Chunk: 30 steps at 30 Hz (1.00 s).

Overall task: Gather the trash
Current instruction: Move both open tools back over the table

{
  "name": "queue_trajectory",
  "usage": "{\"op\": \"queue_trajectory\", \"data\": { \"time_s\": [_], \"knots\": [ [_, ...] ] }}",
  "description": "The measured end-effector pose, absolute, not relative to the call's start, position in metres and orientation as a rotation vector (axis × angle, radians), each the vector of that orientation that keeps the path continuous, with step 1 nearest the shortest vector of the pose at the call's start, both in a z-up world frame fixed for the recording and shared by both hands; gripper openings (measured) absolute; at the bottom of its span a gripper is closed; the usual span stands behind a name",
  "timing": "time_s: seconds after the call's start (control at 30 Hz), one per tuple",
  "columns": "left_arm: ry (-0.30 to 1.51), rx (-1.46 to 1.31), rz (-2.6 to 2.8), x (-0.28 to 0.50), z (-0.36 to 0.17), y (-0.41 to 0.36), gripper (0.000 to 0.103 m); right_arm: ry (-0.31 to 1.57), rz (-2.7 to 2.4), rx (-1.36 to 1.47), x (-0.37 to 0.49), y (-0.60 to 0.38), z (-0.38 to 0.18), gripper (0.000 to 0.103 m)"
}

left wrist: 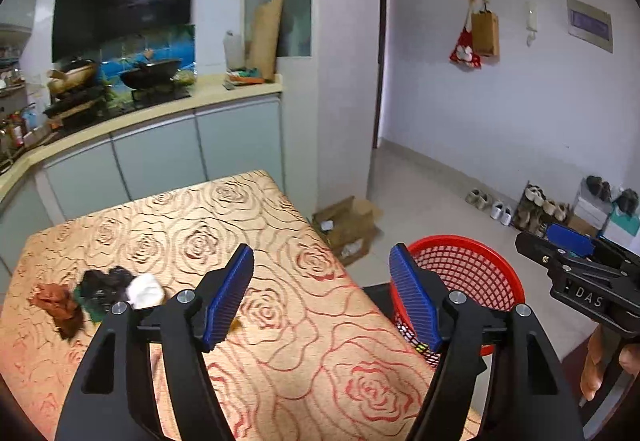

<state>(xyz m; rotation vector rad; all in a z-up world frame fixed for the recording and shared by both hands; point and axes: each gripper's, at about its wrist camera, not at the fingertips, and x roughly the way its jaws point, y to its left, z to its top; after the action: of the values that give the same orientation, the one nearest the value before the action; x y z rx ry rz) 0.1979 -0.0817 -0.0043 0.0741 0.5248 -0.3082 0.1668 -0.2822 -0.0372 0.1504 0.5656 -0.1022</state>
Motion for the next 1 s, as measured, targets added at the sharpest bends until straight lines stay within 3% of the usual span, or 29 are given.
{"op": "queue_trajectory", "data": {
  "time_s": [1.0],
  "knots": [
    [0.469, -0.060, 0.134, 0.154, 0.013, 0.104, 0.074, 0.522, 0.189, 0.091, 0.174, -0.148, -0.009, 0.066]
  ]
}}
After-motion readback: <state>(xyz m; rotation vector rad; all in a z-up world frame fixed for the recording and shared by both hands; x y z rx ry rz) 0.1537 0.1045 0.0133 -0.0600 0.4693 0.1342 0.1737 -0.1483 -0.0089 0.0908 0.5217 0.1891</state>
